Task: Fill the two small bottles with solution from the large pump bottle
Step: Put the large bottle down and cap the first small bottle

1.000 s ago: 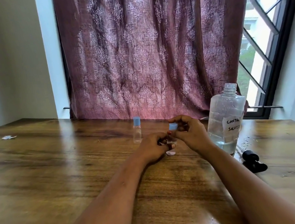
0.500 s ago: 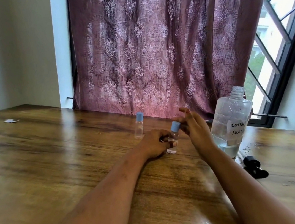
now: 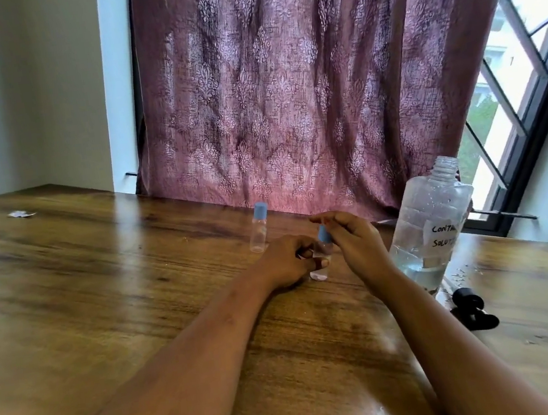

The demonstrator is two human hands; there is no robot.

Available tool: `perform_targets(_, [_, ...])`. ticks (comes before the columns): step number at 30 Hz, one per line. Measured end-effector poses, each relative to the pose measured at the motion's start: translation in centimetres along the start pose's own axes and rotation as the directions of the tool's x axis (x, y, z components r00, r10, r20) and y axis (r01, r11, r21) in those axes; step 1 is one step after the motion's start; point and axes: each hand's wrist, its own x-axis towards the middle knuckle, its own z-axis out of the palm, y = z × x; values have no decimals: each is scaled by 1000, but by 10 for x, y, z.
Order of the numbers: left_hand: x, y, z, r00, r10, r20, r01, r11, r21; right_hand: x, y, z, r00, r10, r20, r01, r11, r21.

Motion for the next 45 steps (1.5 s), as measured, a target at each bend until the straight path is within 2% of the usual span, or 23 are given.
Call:
perform_targets(4, [-1,1,0,1000,14,4,-14,1000,-27,5,1,-5,976,55,-209,-44,997,57])
perform_targets(8, [-1,1,0,1000,14,7,-13,999,-41,4,1,-9,958,2,-287,-19,998,-56])
perform_targets(11, [2,-2,1,1000,7,13,-6,999,-33,2,-1,-5,973,9,-229,3,999,52])
perform_targets(13, [3,-3,2,1000,2,13,-1,1000,-27,2,-2,-2,997,35,-73,-21,985,174])
perform_targets(15, [4,-3,2,1000,11,0,-11,1000,-8,1,-1,-3,995,42,86,-54,987,149])
perform_targets(16, [3,-3,2,1000,18,-6,-18,1000,0,0,-1,-4,992,40,118,-51,994,98])
perform_targets(23, [0,2,5,998,53,-17,-53,998,30,5,3,-6,1000,-4,-15,3,999,-50])
perform_targets(28, [-1,3,4,997,74,-19,-73,997,34,5,0,-2,995,-37,-93,29,995,-93])
perform_targets(33, [-2,3,4,996,76,-44,-76,997,6,-2,5,-5,999,10,-37,-13,997,-71])
perform_targets(36, [1,-3,3,995,77,-68,-74,997,35,-7,12,-2,990,122,68,-105,972,-212])
perform_targets(39, [0,-5,0,999,27,-35,-25,998,63,-8,15,1,990,131,56,-109,951,-290])
perform_targets(41, [-1,-3,-5,996,-1,-92,5,999,41,-5,16,4,989,144,29,-131,953,-272])
perform_targets(42, [-2,-3,-9,984,2,-176,5,999,38,-2,16,6,988,152,18,-142,952,-270])
perform_targets(43, [-2,-3,-13,956,18,-291,-1,998,57,2,16,7,987,162,10,-153,949,-276])
perform_targets(45, [-1,-6,-23,838,16,-545,28,997,71,13,15,10,982,188,16,-176,942,-285])
